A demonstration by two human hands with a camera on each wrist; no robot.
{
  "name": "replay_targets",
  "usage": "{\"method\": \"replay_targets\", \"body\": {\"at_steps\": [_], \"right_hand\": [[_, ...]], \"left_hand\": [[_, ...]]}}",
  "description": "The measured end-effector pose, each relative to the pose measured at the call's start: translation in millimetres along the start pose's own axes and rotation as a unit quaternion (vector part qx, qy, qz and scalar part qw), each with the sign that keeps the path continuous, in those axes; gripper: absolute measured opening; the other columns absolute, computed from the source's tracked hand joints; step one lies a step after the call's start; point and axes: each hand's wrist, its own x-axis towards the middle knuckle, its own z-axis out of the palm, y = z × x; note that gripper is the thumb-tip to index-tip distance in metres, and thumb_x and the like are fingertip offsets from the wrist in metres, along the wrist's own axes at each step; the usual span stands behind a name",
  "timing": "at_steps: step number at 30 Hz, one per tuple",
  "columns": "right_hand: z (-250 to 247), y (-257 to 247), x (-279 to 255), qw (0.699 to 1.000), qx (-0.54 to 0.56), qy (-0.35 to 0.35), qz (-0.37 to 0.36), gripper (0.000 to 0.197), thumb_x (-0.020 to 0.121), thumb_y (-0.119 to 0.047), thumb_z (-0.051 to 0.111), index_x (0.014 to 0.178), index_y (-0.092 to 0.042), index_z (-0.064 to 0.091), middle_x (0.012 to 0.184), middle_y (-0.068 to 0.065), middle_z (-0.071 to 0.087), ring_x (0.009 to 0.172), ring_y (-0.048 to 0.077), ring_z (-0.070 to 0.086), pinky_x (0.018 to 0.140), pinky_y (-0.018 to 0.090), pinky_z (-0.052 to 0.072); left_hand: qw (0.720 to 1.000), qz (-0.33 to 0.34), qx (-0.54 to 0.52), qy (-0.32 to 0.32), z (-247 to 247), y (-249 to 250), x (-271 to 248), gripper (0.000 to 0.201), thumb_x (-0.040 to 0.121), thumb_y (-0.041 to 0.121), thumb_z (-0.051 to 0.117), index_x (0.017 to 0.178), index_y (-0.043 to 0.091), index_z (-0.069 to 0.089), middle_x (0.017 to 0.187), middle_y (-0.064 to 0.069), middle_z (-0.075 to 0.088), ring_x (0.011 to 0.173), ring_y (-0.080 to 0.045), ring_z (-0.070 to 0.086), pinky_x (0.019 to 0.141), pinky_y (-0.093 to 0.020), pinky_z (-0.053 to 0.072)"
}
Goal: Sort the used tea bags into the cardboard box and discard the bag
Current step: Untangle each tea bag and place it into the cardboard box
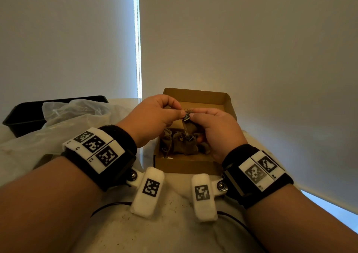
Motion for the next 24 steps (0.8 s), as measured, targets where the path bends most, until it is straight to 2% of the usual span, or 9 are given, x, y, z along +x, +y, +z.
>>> {"method": "replay_targets", "body": {"at_steps": [3,5,10,13,15,17,19,22,24], "right_hand": [[0,-2,-1,1.0,0.007,0.009,0.005,0.015,0.094,-0.029,0.064,0.099,-0.019,0.074,0.083,0.004,0.074,0.05,0.009,0.061,0.046,0.022,0.048],[-1,-2,-1,1.0,0.011,-0.001,0.002,0.012,0.092,-0.025,0.066,0.097,-0.018,0.075,0.082,0.004,0.075,0.055,0.011,0.065,0.048,0.023,0.05],[-1,-1,1,0.999,0.027,-0.025,0.01,0.013,0.089,-0.011,0.071,0.101,-0.013,0.074,0.088,0.007,0.078,0.08,0.021,0.076,0.069,0.037,0.063],[-1,0,3,0.999,0.035,-0.002,0.022,0.013,0.09,-0.011,0.069,0.102,-0.015,0.073,0.09,0.007,0.078,0.081,0.022,0.076,0.064,0.034,0.062],[-3,0,6,0.998,0.058,0.018,0.026,0.017,0.091,-0.01,0.069,0.107,-0.014,0.07,0.096,0.01,0.077,0.084,0.024,0.075,0.059,0.031,0.06],[-4,0,8,0.996,0.074,0.042,0.03,0.02,0.091,-0.01,0.068,0.111,-0.013,0.067,0.098,0.01,0.076,0.08,0.022,0.072,0.048,0.023,0.052],[-6,3,6,0.996,0.048,0.059,0.042,0.018,0.091,-0.014,0.069,0.109,-0.017,0.065,0.097,0.008,0.076,0.078,0.023,0.068,0.048,0.023,0.049],[-5,5,3,0.994,0.03,0.065,0.085,0.017,0.091,-0.017,0.069,0.107,-0.018,0.065,0.099,0.01,0.076,0.078,0.025,0.062,0.054,0.027,0.05],[-4,0,2,0.991,0.041,0.062,0.114,0.017,0.092,-0.017,0.068,0.108,-0.017,0.065,0.1,0.013,0.076,0.079,0.024,0.061,0.056,0.027,0.051]], "left_hand": [[1.0,0.009,0.017,0.011,3,1,0,0.006,0.09,0.024,0.071,0.091,0.02,0.066,0.076,0.003,0.059,0.069,-0.012,0.054,0.064,-0.027,0.051],[1.0,0.012,0.02,0.019,3,0,0,0.006,0.091,0.025,0.07,0.09,0.021,0.066,0.075,0.003,0.059,0.068,-0.011,0.054,0.061,-0.024,0.05],[1.0,-0.001,0.007,0.013,4,-1,0,0.008,0.09,0.025,0.071,0.089,0.02,0.066,0.073,0.003,0.058,0.067,-0.012,0.053,0.061,-0.027,0.049],[0.999,-0.018,0.018,0.042,2,-3,2,0.015,0.092,0.03,0.068,0.087,0.017,0.064,0.076,0.002,0.059,0.067,-0.011,0.053,0.059,-0.025,0.044],[0.996,-0.058,0.043,0.053,-1,-8,4,0.019,0.092,0.031,0.068,0.088,0.015,0.059,0.077,-0.001,0.056,0.065,-0.013,0.051,0.056,-0.025,0.042],[0.99,-0.114,0.074,0.031,-3,-14,5,0.017,0.091,0.028,0.068,0.093,0.014,0.057,0.079,-0.004,0.055,0.062,-0.015,0.049,0.052,-0.026,0.042],[0.983,-0.153,0.1,0.0,-3,-18,2,0.012,0.092,0.021,0.066,0.099,0.015,0.058,0.086,-0.008,0.059,0.064,-0.017,0.051,0.05,-0.027,0.046],[0.975,-0.16,0.147,-0.038,1,-21,-1,0.016,0.092,0.012,0.065,0.107,0.014,0.061,0.096,-0.008,0.064,0.075,-0.018,0.059,0.068,-0.03,0.055],[0.972,-0.158,0.171,-0.04,3,-23,-2,0.018,0.091,0.01,0.065,0.108,0.014,0.062,0.099,-0.006,0.062,0.082,-0.017,0.059,0.077,-0.03,0.054]]}}
